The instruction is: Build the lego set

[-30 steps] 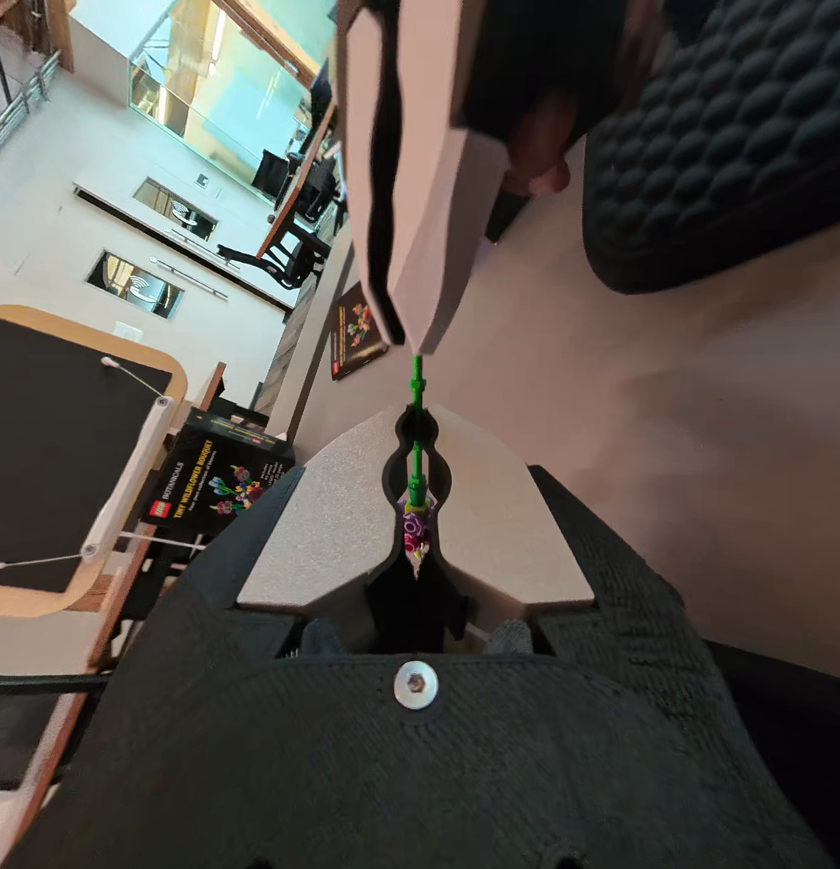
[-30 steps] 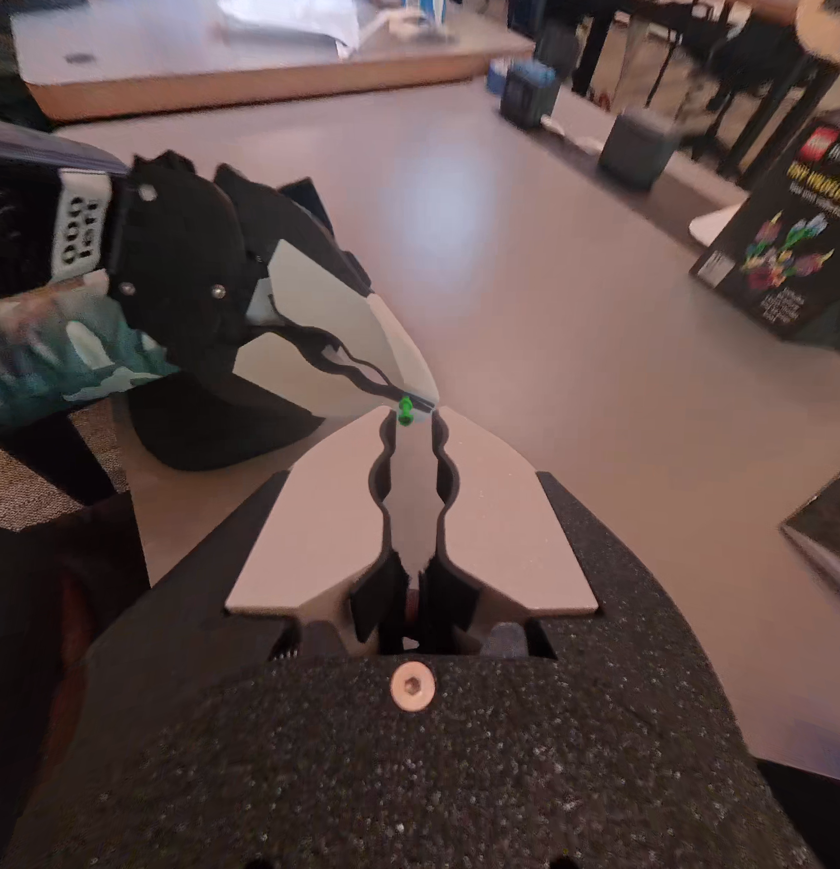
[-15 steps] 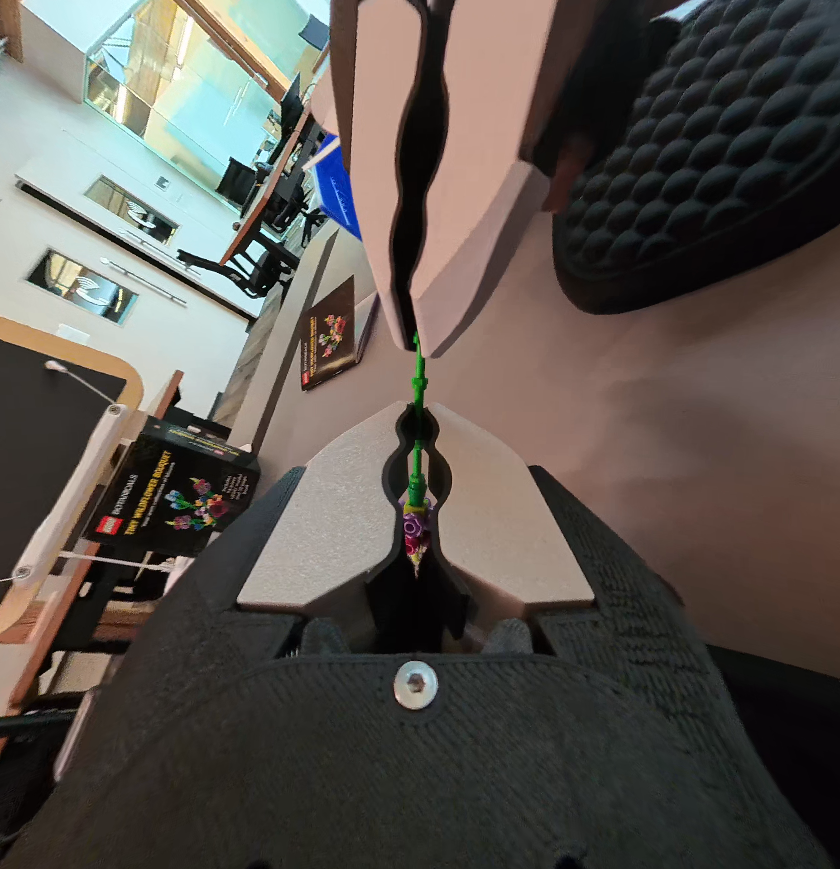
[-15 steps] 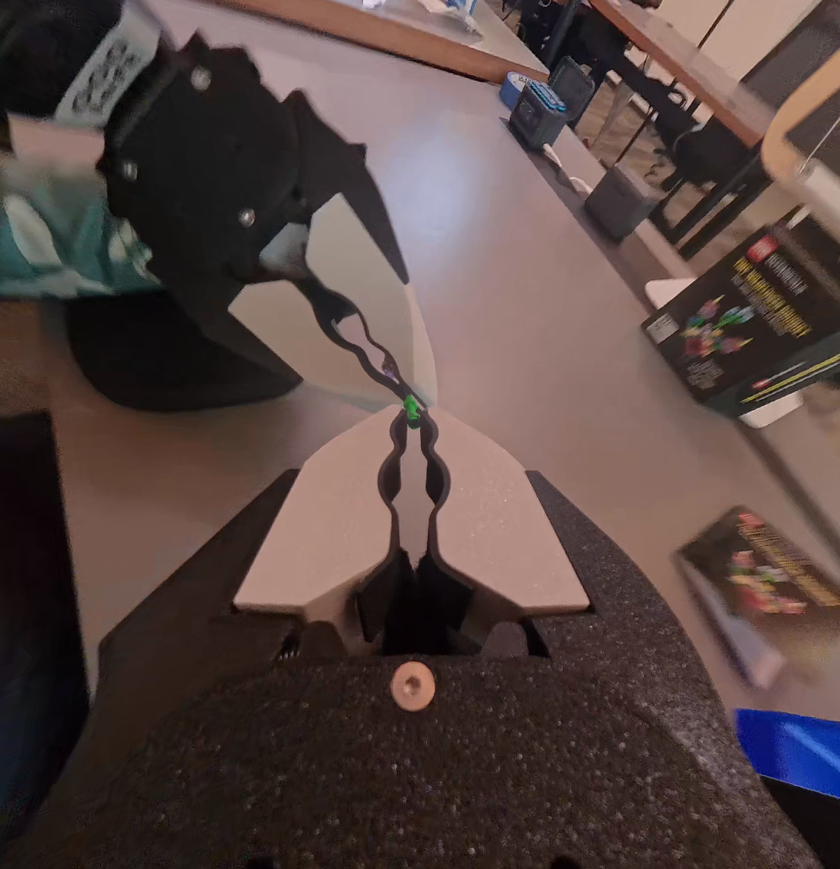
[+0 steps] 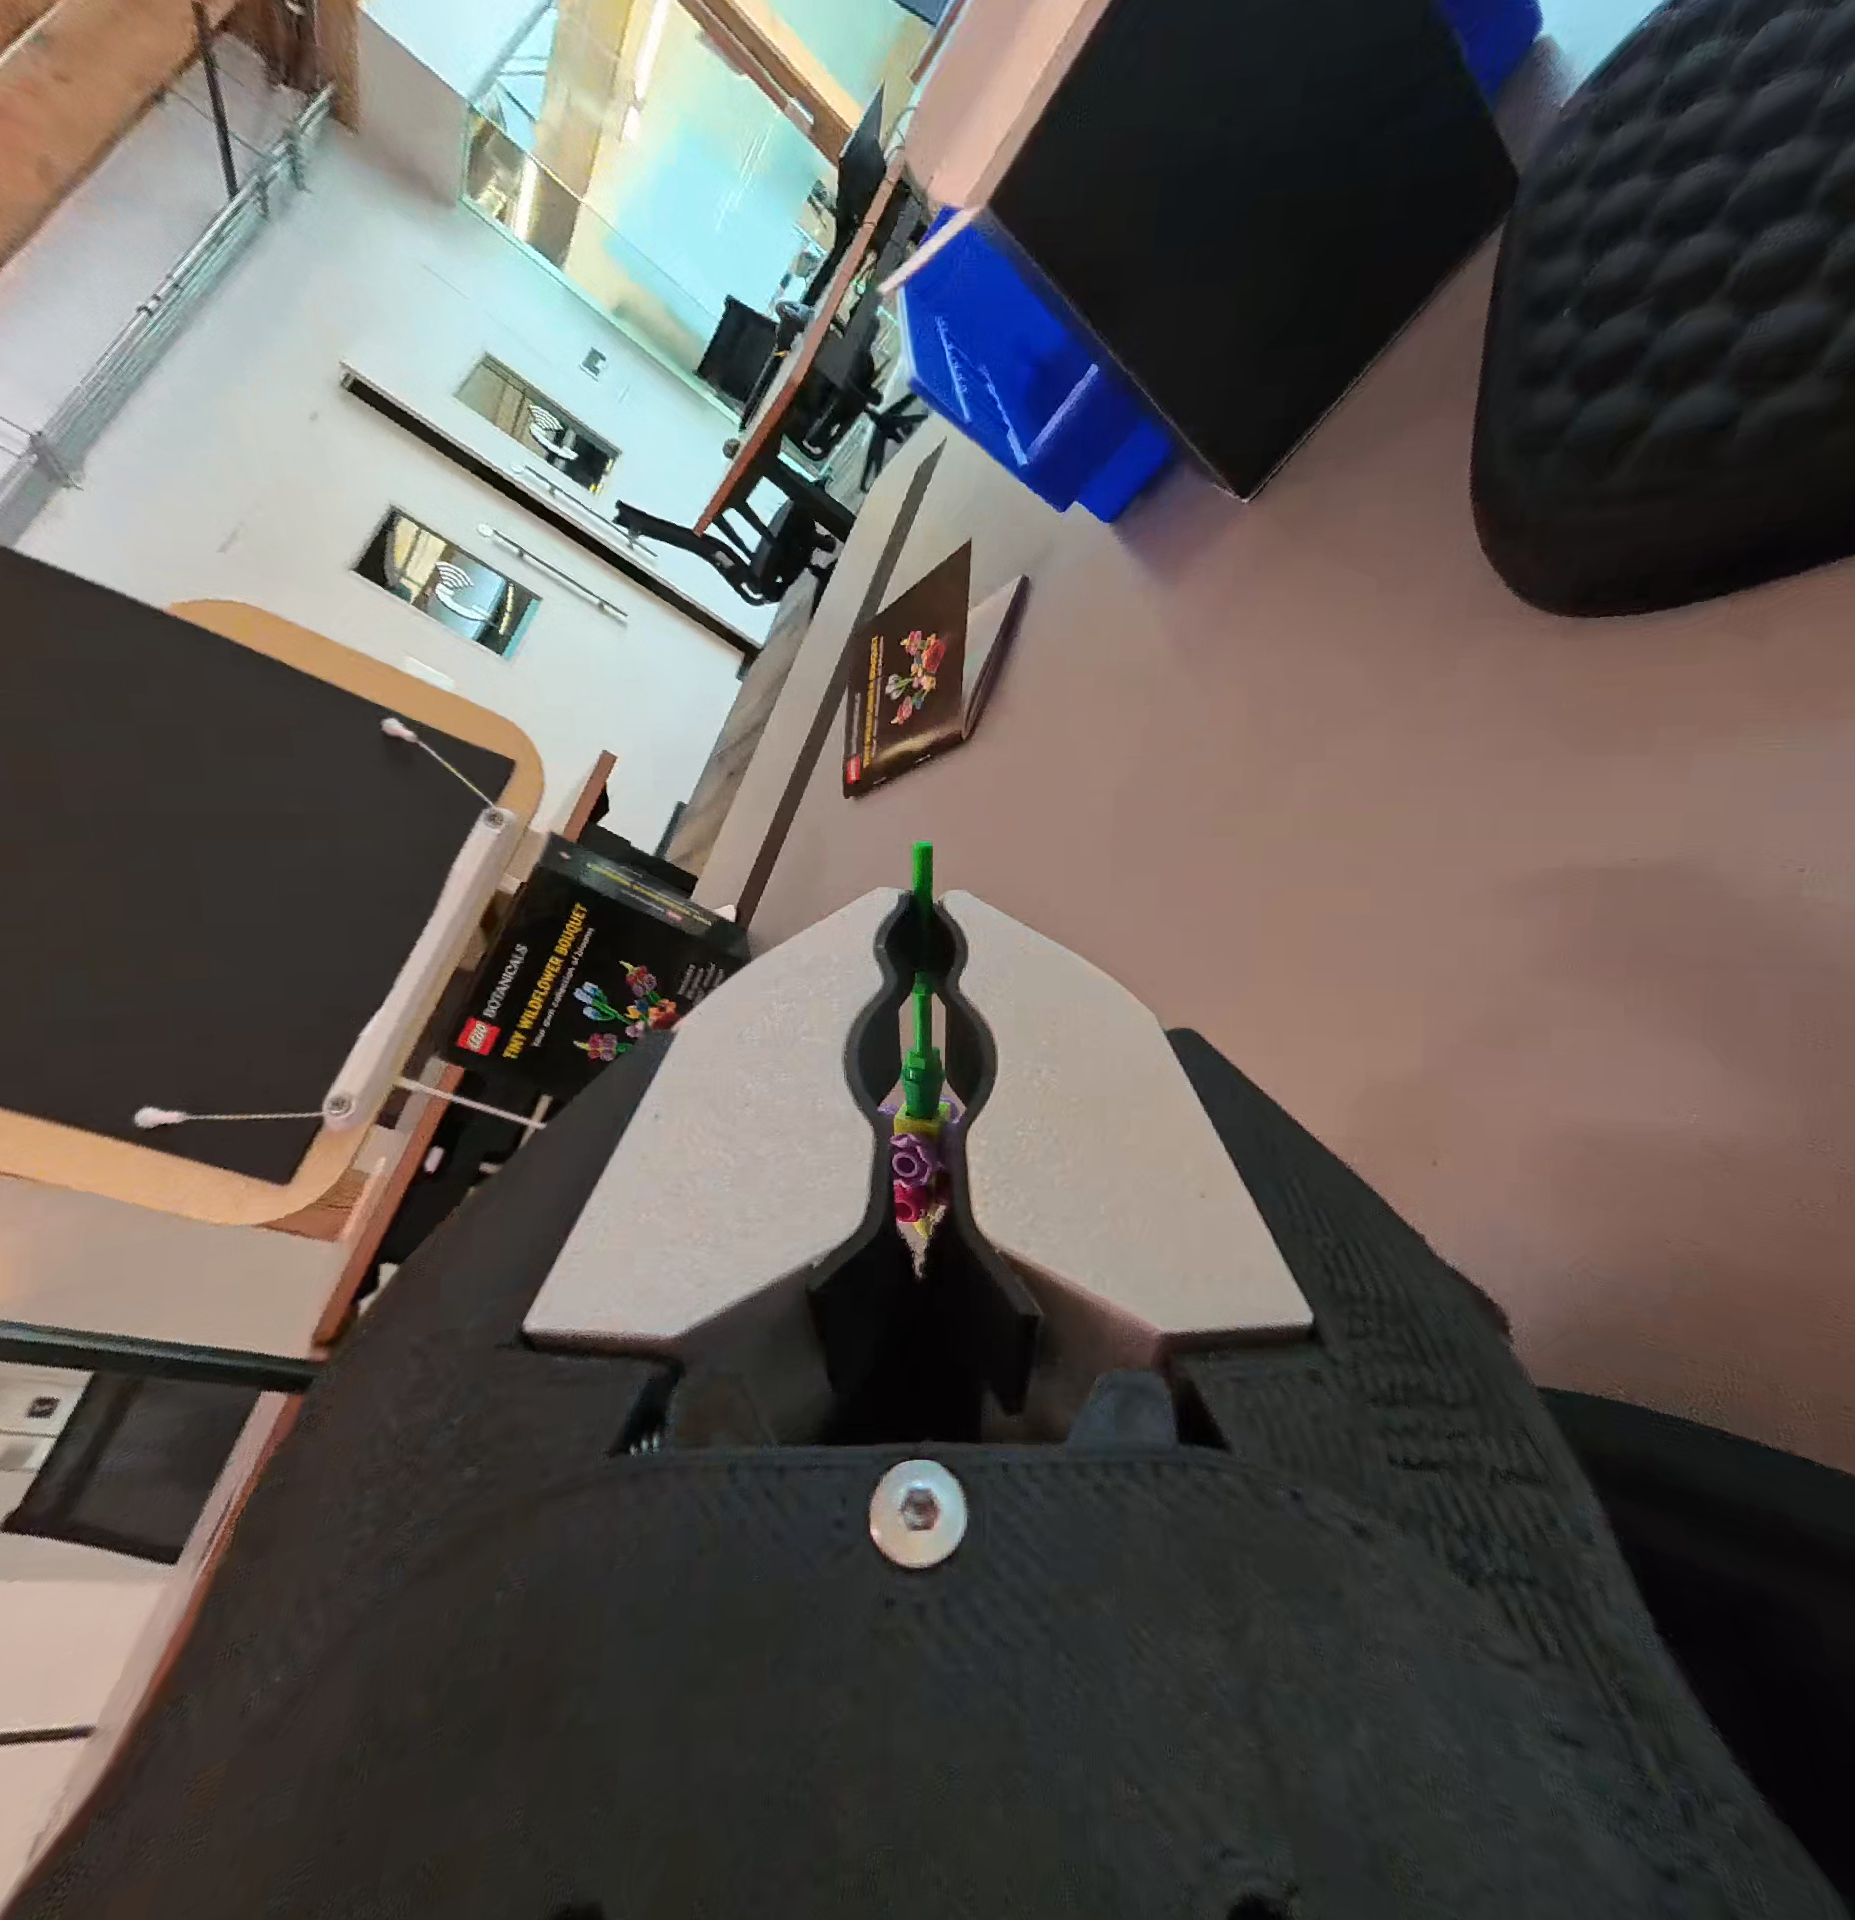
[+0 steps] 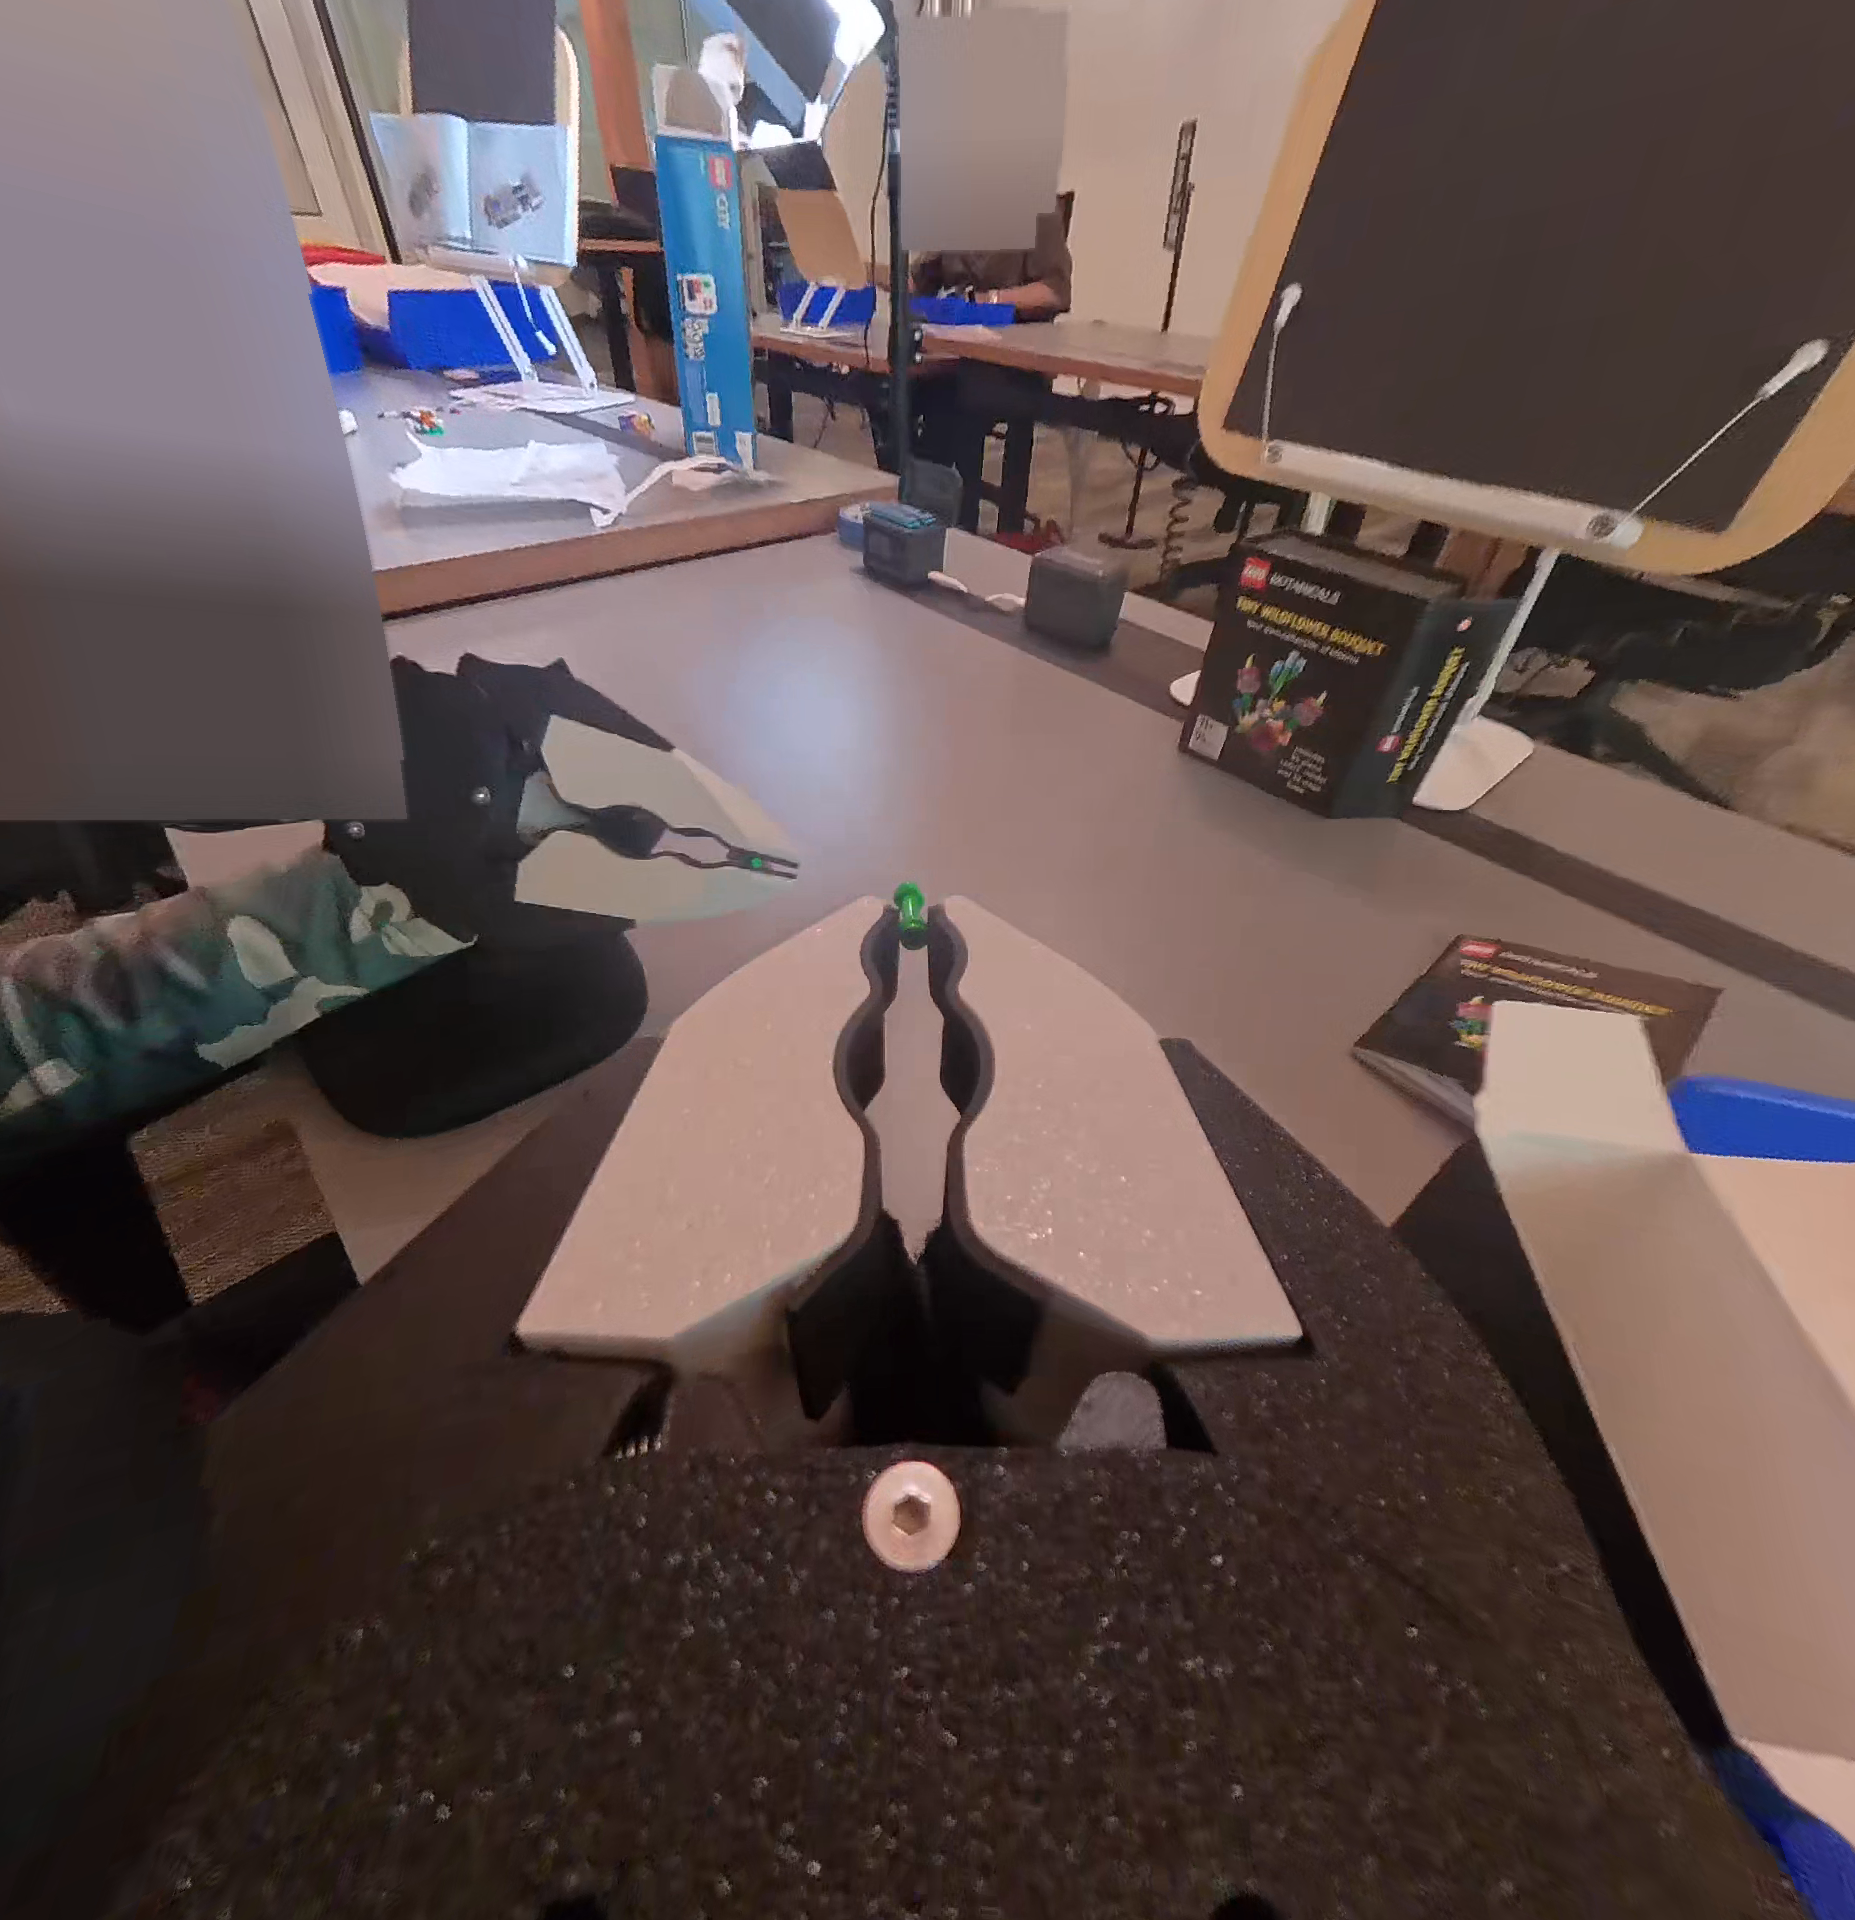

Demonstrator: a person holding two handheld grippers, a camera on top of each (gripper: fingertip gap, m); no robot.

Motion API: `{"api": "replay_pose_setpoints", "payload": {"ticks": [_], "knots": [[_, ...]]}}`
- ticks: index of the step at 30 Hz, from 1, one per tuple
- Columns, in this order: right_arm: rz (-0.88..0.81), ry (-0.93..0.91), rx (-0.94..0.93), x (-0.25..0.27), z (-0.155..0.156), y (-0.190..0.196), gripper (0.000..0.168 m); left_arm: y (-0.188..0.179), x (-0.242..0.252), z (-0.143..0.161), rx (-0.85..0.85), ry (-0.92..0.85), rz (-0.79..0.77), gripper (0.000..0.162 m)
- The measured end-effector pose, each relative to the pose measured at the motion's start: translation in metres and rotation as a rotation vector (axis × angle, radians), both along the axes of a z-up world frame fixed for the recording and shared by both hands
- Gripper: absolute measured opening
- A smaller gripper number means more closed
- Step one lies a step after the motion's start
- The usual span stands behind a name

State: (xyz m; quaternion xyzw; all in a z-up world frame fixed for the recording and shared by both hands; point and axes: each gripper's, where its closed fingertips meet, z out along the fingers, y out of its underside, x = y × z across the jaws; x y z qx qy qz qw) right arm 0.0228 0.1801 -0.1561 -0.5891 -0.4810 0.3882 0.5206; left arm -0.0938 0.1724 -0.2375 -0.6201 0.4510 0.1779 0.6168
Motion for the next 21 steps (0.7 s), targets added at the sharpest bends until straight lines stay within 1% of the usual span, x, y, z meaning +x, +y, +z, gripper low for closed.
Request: {"api": "replay_pose_setpoints", "payload": {"ticks": [2, 5, 7, 8, 11, 14, 16, 19, 21], "knots": [[-0.071, -0.032, 0.048, 0.011, 0.003, 0.01, 0.005, -0.001, 0.003, 0.003, 0.0, -0.029, -0.014, 0.002], [-0.354, -0.153, 0.144, 0.047, 0.006, 0.054, 0.005, -0.002, 0.002, 0.003, 0.001, -0.037, -0.012, 0.002], [-0.531, -0.267, 0.168, 0.074, 0.003, 0.082, 0.006, -0.002, 0.002, 0.004, 0.001, -0.049, -0.019, 0.002], [-0.592, -0.313, 0.165, 0.084, 0.0, 0.093, 0.006, -0.002, 0.003, 0.005, 0.003, -0.058, -0.025, 0.002], [-0.631, -0.39, 0.086, 0.092, -0.017, 0.108, 0.006, -0.003, 0.003, 0.006, 0.005, -0.069, -0.029, 0.002], [-0.659, -0.402, 0.05, 0.094, -0.026, 0.116, 0.006, -0.003, 0.002, 0.005, 0.006, -0.067, -0.026, 0.002], [-0.685, -0.399, 0.043, 0.097, -0.029, 0.119, 0.014, -0.003, 0.002, 0.006, 0.007, -0.076, -0.027, 0.002], [-0.689, -0.391, 0.035, 0.098, -0.029, 0.119, 0.017, -0.003, 0.001, 0.007, 0.009, -0.084, -0.028, 0.002], [-0.666, -0.353, 0.056, 0.092, -0.024, 0.115, 0.017, -0.003, 0.002, 0.008, 0.011, -0.093, -0.031, 0.002]]}}
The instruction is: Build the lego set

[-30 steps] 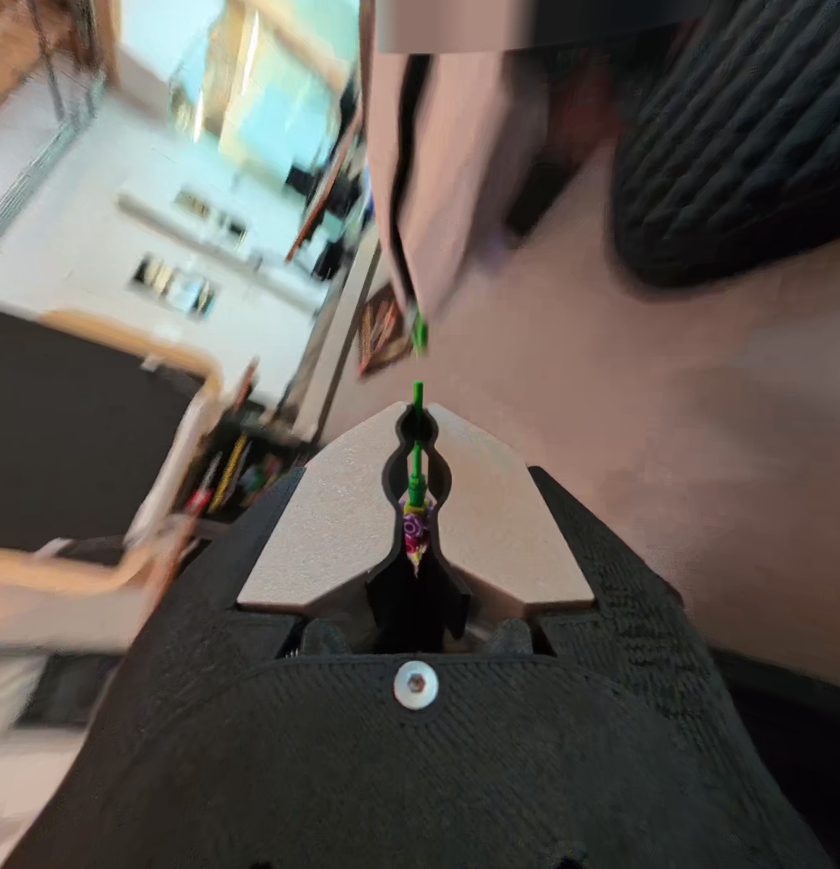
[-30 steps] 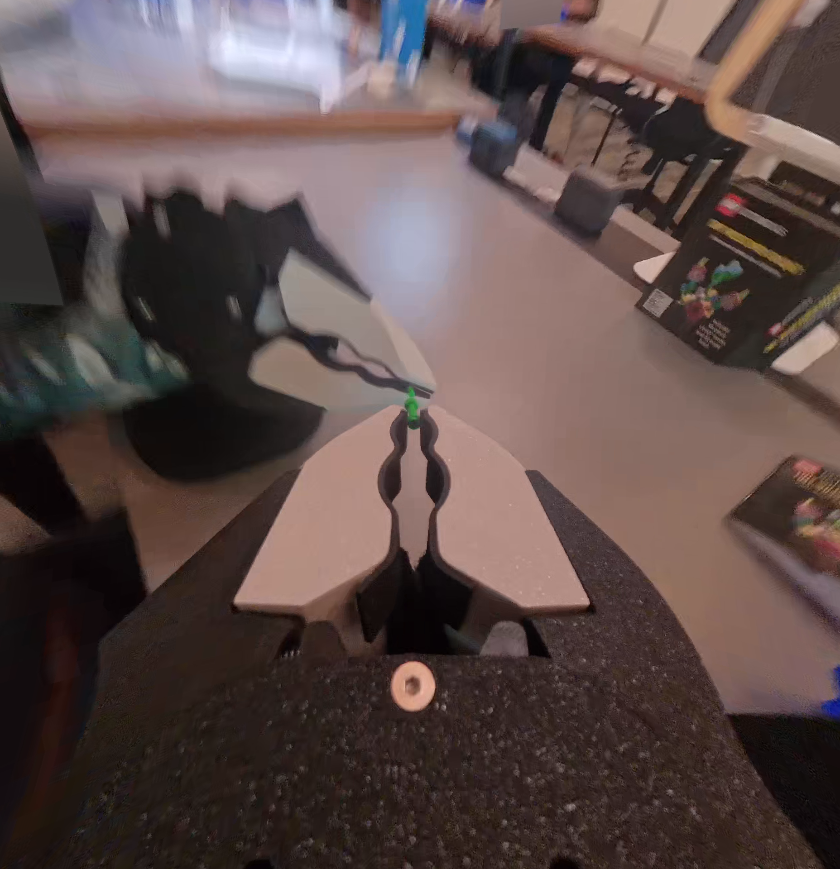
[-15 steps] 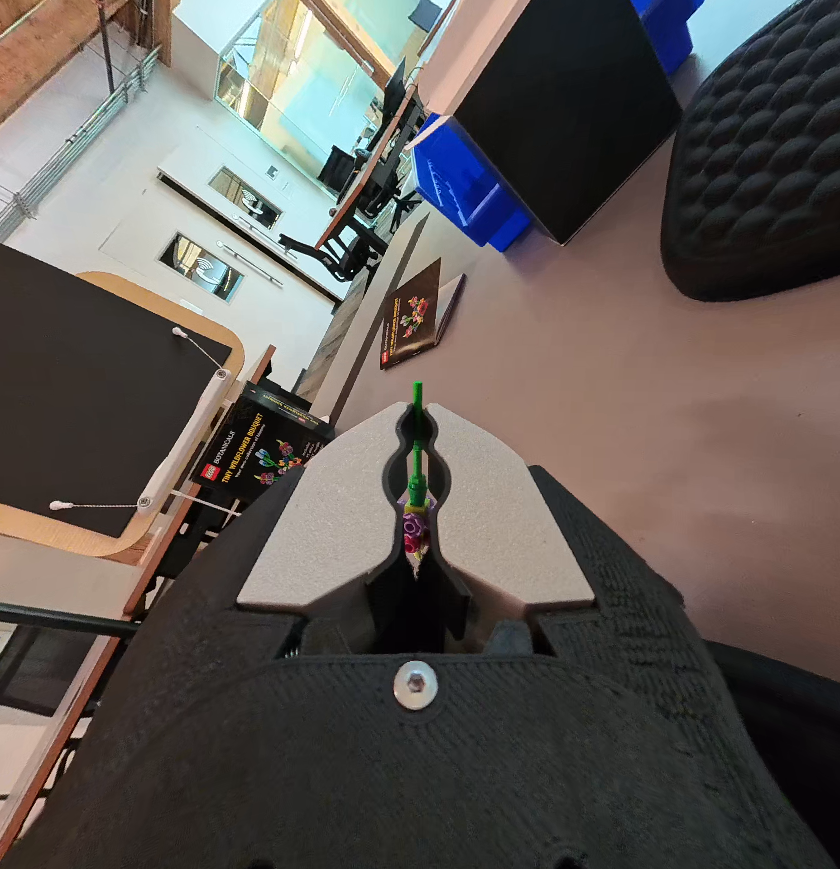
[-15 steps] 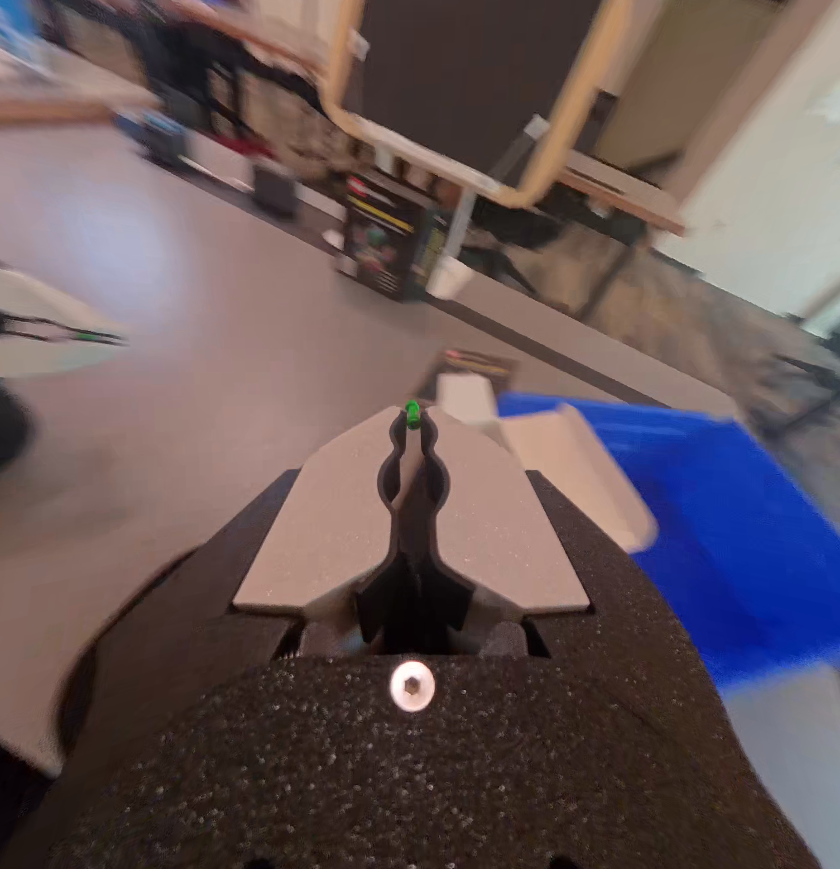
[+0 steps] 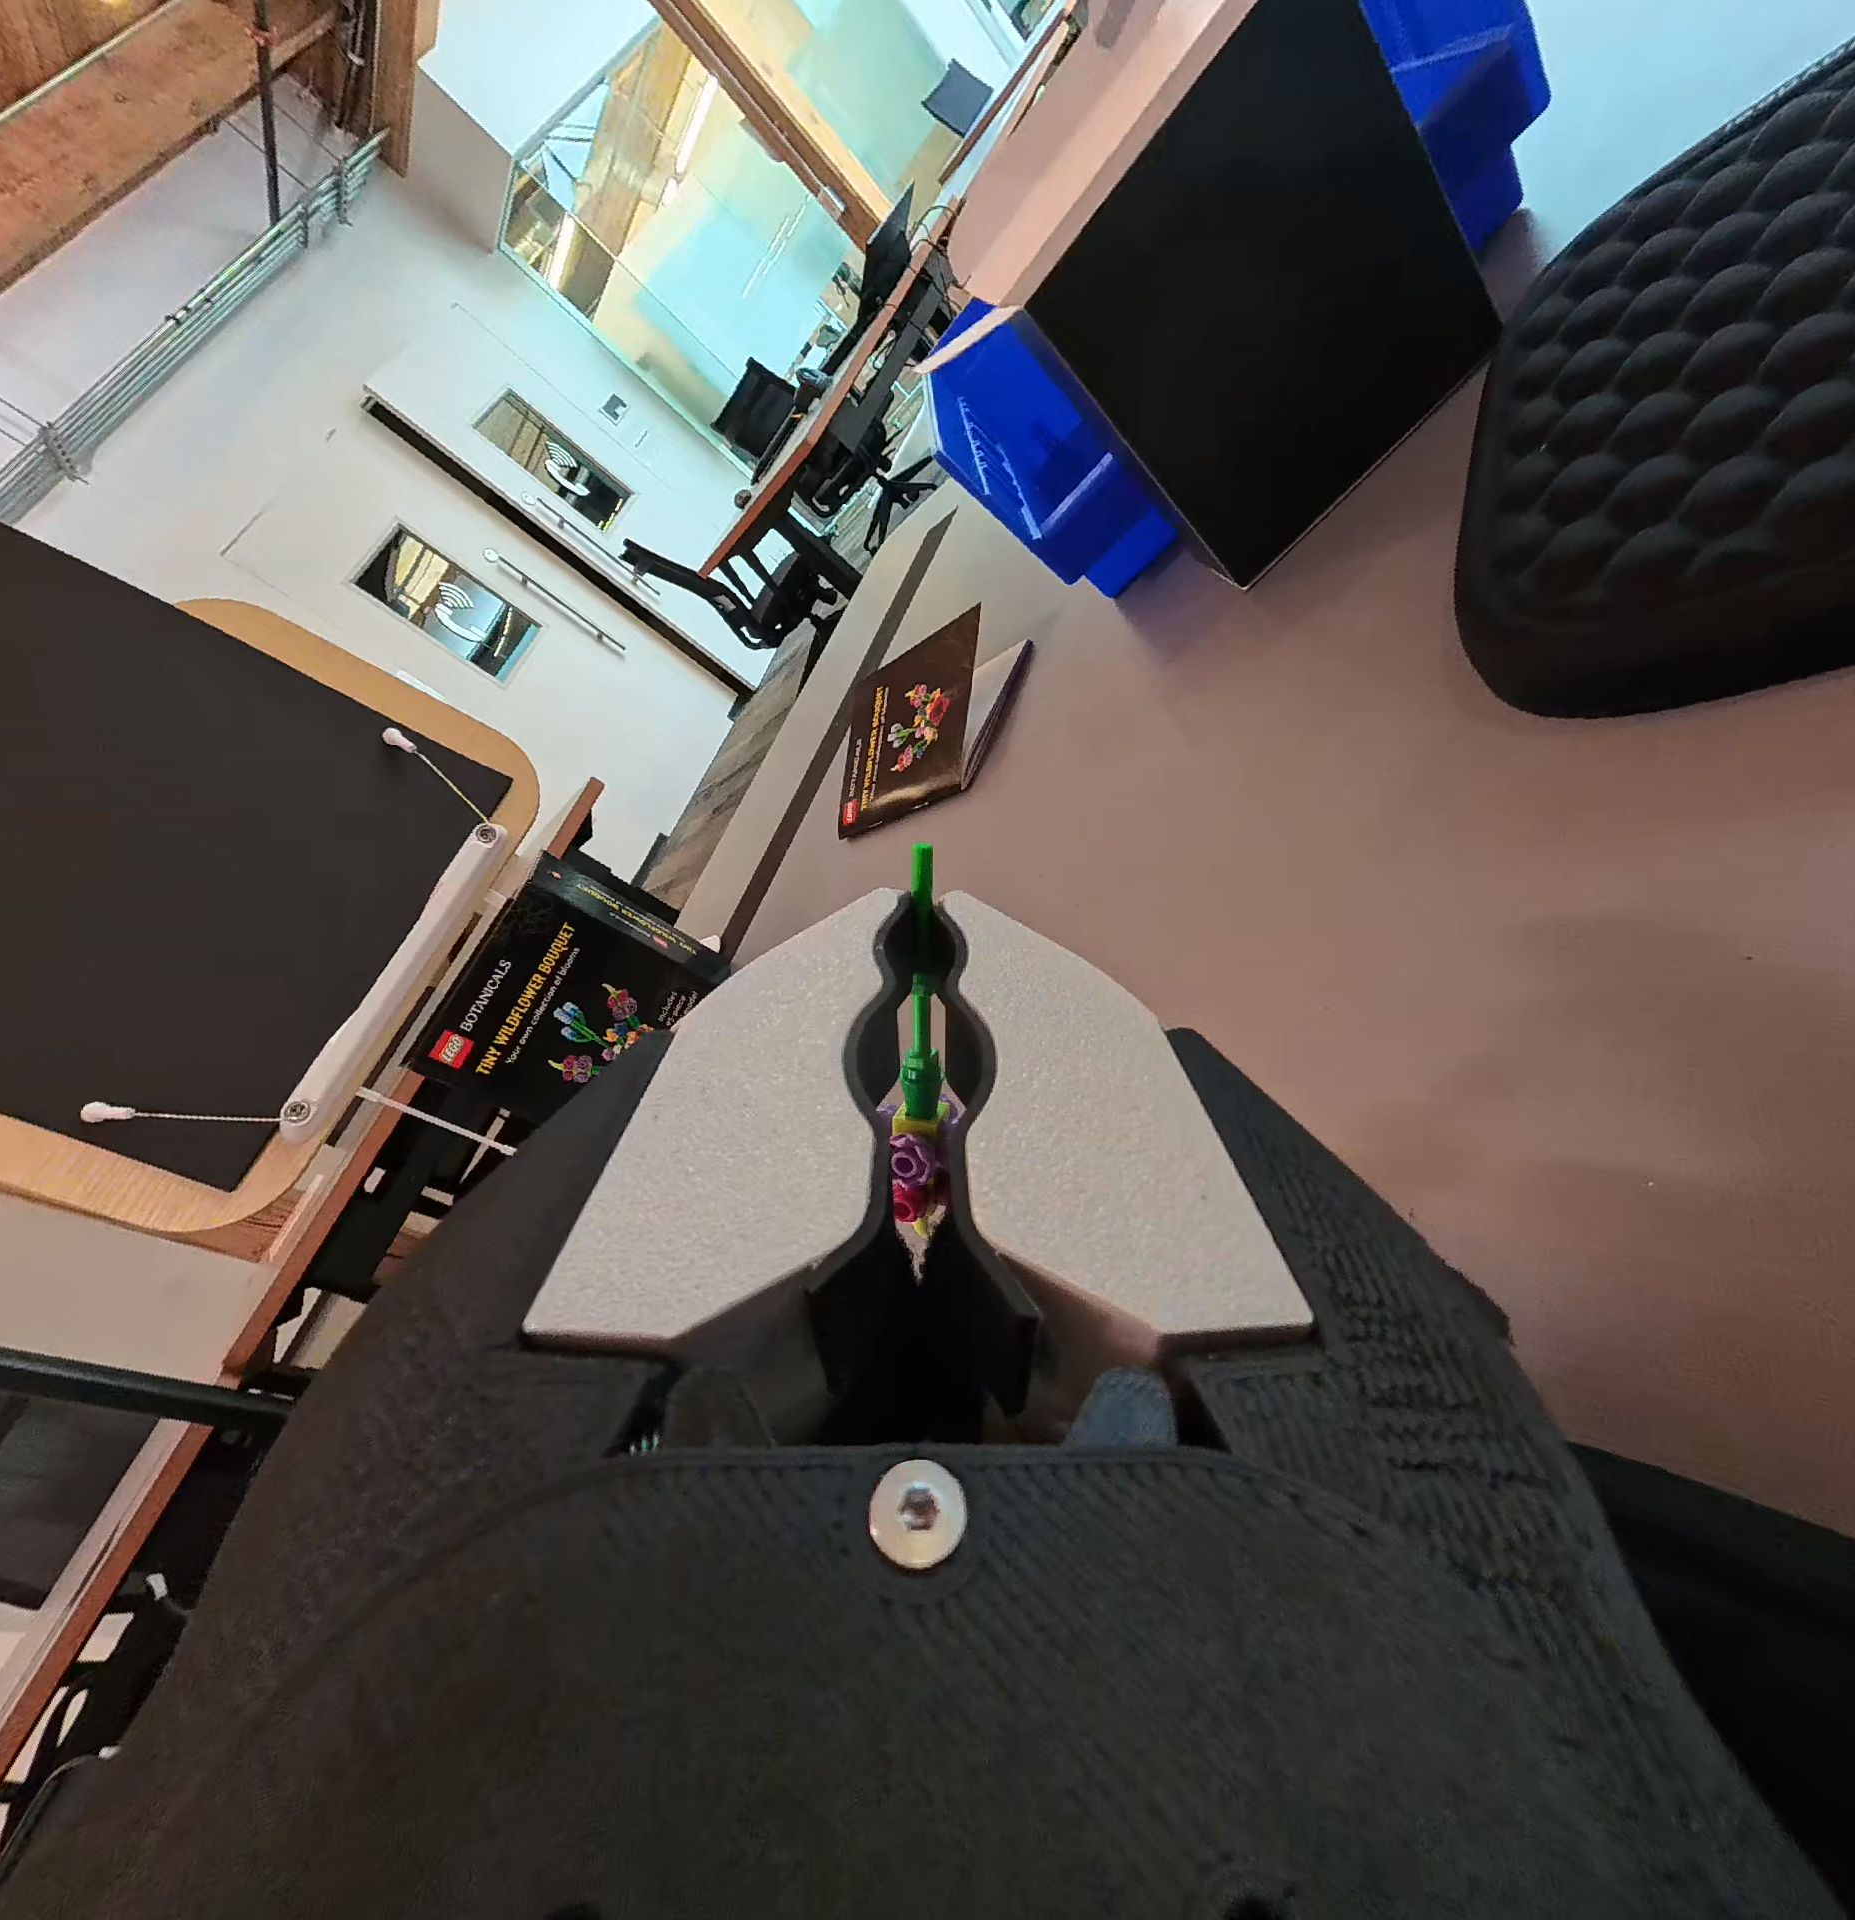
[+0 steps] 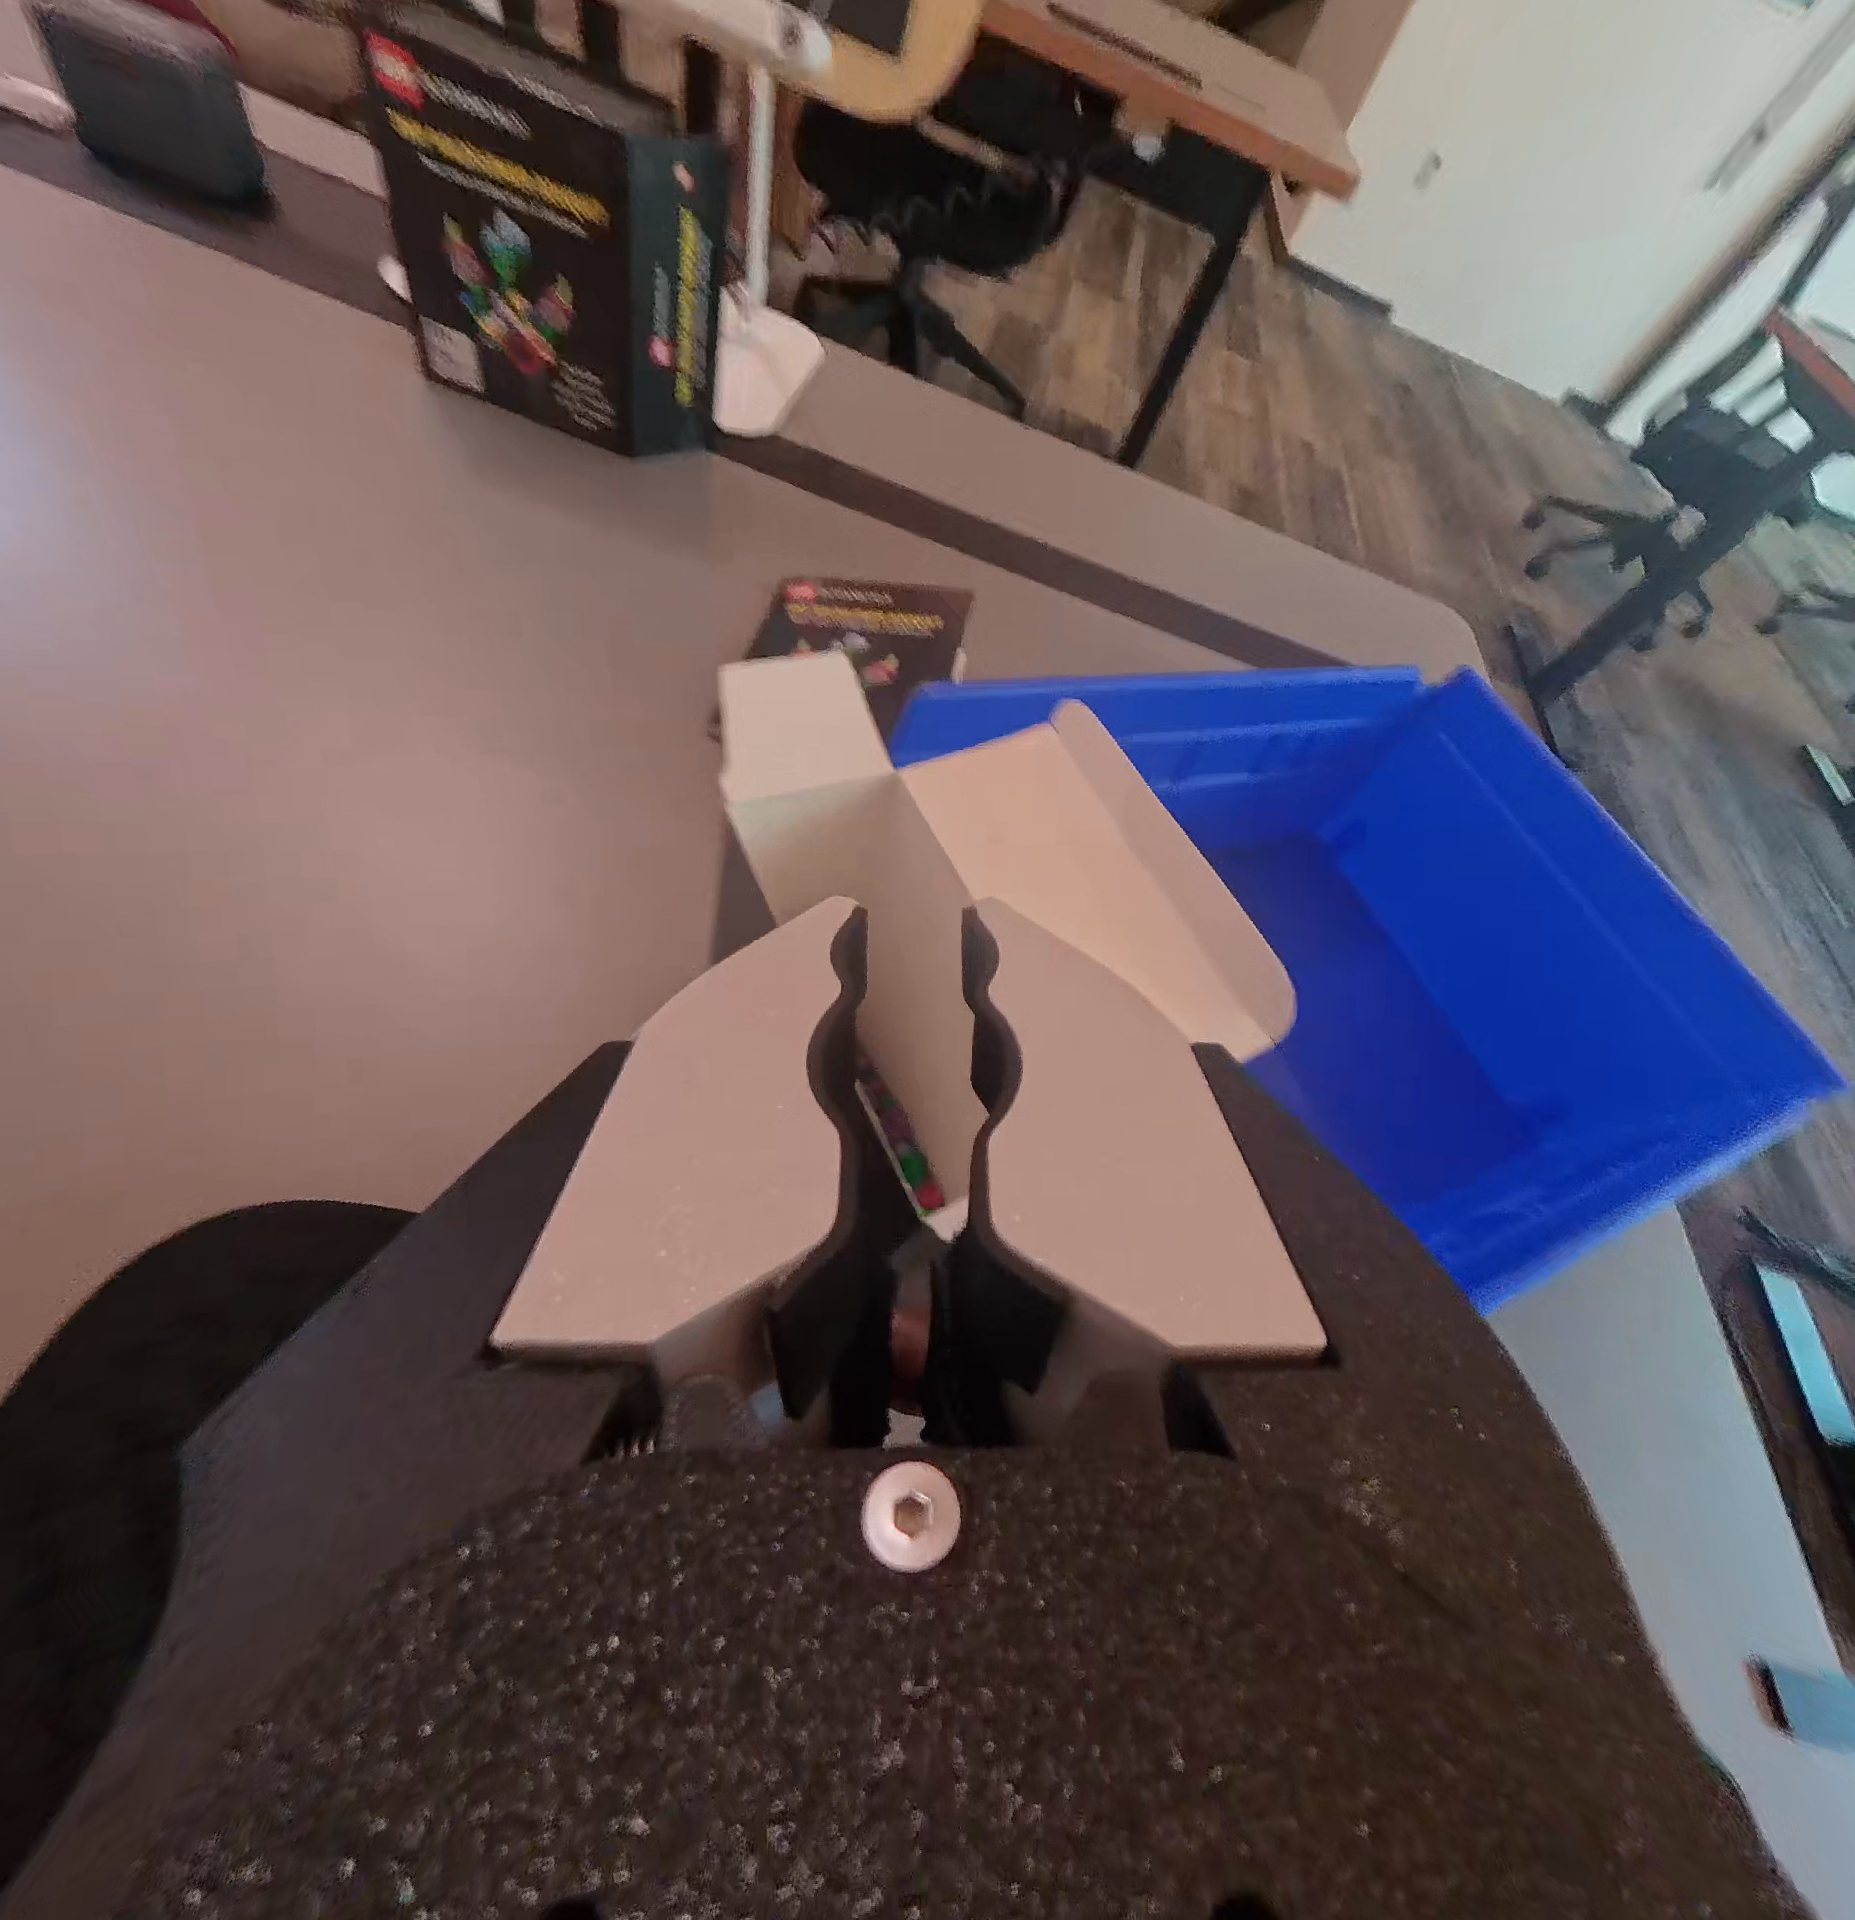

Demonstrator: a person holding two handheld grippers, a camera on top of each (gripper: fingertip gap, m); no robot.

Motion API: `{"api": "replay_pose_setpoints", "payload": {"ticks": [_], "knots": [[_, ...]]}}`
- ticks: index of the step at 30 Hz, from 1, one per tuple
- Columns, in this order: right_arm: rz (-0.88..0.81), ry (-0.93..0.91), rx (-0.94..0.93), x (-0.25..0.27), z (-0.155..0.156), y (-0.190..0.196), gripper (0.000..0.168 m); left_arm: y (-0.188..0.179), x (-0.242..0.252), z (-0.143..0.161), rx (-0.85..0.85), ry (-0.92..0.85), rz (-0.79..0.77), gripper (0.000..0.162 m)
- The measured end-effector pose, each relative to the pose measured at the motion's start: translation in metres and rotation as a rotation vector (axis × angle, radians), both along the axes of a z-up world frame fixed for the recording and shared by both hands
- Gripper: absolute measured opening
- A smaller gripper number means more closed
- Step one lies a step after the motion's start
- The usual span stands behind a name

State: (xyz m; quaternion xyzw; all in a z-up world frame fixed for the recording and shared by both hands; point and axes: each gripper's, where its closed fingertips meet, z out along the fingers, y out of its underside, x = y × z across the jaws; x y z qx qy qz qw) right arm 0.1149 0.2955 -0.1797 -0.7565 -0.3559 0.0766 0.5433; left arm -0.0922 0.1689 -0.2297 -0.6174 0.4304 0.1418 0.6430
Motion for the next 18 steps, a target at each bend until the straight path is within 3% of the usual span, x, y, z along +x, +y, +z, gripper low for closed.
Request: {"api": "replay_pose_setpoints", "payload": {"ticks": [3, 6, 8, 12, 18], "knots": [[0.25, 0.126, -0.003, -0.046, 0.009, -0.033, 0.014, -0.001, 0.002, 0.002, 0.003, -0.018, -0.009, 0.002], [0.608, 0.29, -0.119, -0.108, 0.006, -0.092, 0.013, -0.002, 0.003, 0.003, 0.001, -0.025, -0.019, 0.002], [0.76, 0.348, -0.218, -0.14, -0.005, -0.125, 0.013, -0.002, 0.004, 0.002, -0.002, -0.021, -0.021, 0.002], [0.836, 0.341, -0.275, -0.179, -0.028, -0.15, 0.013, -0.003, 0.006, 0.0, -0.005, 0.001, -0.021, 0.002], [0.786, 0.276, -0.228, -0.197, -0.038, -0.142, 0.012, -0.003, 0.008, -0.002, -0.003, 0.024, -0.024, 0.002]]}}
